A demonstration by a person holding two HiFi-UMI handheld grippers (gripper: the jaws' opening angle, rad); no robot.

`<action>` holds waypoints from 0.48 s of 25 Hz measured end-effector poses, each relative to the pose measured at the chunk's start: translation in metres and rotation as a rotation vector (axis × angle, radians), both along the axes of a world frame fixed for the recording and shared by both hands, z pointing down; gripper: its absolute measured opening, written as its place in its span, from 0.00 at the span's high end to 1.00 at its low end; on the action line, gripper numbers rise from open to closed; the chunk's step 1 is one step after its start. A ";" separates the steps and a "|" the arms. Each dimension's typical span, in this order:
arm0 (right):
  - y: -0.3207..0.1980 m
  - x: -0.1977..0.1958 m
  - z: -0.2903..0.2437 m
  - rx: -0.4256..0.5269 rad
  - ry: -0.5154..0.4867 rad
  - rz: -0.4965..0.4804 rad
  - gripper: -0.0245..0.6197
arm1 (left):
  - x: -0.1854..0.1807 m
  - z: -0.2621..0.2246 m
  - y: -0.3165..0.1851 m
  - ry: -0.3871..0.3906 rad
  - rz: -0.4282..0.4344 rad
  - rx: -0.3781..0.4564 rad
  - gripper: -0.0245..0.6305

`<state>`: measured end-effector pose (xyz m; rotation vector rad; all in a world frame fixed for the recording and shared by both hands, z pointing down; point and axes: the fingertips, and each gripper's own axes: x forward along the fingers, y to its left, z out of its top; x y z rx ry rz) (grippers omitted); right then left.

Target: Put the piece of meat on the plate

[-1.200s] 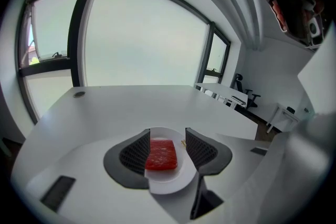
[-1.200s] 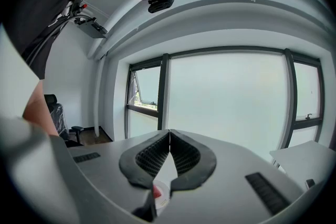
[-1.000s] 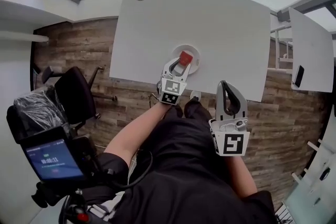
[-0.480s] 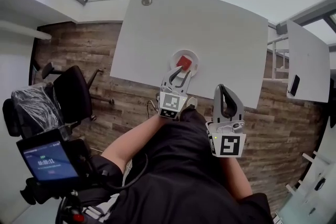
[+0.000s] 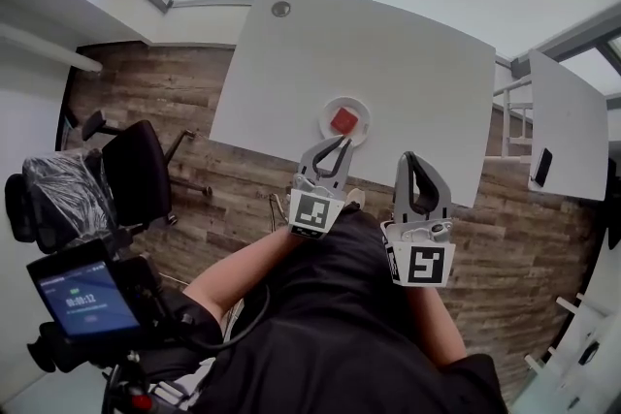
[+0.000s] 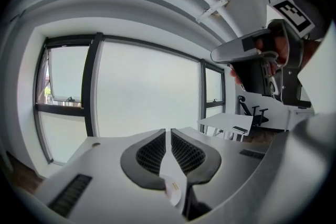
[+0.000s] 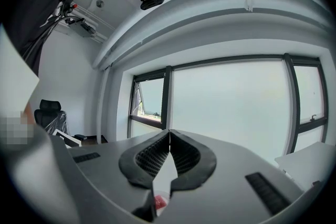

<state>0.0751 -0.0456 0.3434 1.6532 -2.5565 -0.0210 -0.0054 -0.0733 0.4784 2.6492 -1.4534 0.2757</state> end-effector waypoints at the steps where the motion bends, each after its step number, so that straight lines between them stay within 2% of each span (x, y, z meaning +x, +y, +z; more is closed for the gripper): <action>1: -0.001 -0.001 -0.001 0.001 -0.002 -0.003 0.95 | 0.000 -0.004 0.001 0.002 -0.001 0.017 0.91; 7: -0.013 -0.003 0.004 -0.004 -0.014 -0.026 0.95 | -0.001 -0.024 -0.003 0.043 -0.004 0.048 0.95; 12: 0.005 -0.012 -0.010 0.011 -0.017 -0.039 0.95 | -0.012 -0.051 0.021 0.033 -0.017 0.110 0.95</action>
